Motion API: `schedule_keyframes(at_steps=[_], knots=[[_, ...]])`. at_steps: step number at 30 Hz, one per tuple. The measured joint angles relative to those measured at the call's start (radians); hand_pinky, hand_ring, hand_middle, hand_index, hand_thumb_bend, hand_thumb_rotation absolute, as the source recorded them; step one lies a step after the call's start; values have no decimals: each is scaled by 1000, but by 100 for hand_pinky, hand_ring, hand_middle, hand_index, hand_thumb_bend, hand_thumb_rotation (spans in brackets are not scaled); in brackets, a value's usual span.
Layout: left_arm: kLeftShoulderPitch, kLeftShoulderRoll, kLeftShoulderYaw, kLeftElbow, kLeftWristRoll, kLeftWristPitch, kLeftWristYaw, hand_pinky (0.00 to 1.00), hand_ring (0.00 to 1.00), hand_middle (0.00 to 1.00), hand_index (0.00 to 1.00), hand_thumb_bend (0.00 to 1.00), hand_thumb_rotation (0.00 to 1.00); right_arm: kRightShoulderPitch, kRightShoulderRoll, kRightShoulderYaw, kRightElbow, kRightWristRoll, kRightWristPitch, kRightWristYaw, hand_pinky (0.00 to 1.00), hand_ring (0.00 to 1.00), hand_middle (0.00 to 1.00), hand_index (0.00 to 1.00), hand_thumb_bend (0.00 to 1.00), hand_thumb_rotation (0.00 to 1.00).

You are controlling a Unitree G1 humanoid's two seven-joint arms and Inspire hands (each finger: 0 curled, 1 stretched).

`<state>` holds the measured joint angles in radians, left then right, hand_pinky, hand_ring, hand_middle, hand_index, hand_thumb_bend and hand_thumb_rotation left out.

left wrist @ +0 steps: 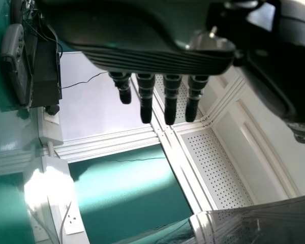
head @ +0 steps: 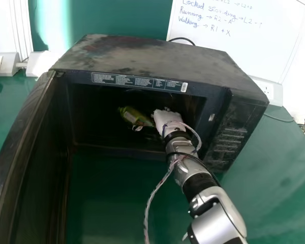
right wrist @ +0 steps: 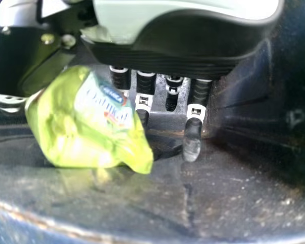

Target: Put biscuit inside oven

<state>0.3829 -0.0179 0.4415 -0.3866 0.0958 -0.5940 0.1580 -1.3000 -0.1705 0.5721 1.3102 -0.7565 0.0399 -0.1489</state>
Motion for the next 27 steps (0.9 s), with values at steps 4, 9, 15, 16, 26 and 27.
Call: schedule_keyframes(at_steps=[4,9,15,16,26,27], knots=[[1,-3,0,-3,0,0,0,96,92,94,95,100,100,0,0,2,-2,-1,1,4,33,46,55,61,98,27],[2,-5,0,-4,0,0,0,96,92,94,95,100,100,0,-1,23,-8,-17,16,14,34,49,58,61,99,32],[3,-4,0,-4,0,0,-2,97,92,94,95,99,100,10,-7,14,-41,0,38,31,35,51,58,60,98,32],[3,-4,0,-4,0,0,-2,97,92,94,95,99,100,15,-10,12,-49,1,38,30,35,50,57,60,98,32],[1,-5,0,-4,1,0,-2,96,92,94,95,100,100,110,-48,-2,-192,1,62,-11,28,40,52,59,98,32],[0,-5,0,-4,1,0,-2,95,91,94,94,100,100,120,-55,-2,-209,0,62,-11,28,40,50,55,97,32]])
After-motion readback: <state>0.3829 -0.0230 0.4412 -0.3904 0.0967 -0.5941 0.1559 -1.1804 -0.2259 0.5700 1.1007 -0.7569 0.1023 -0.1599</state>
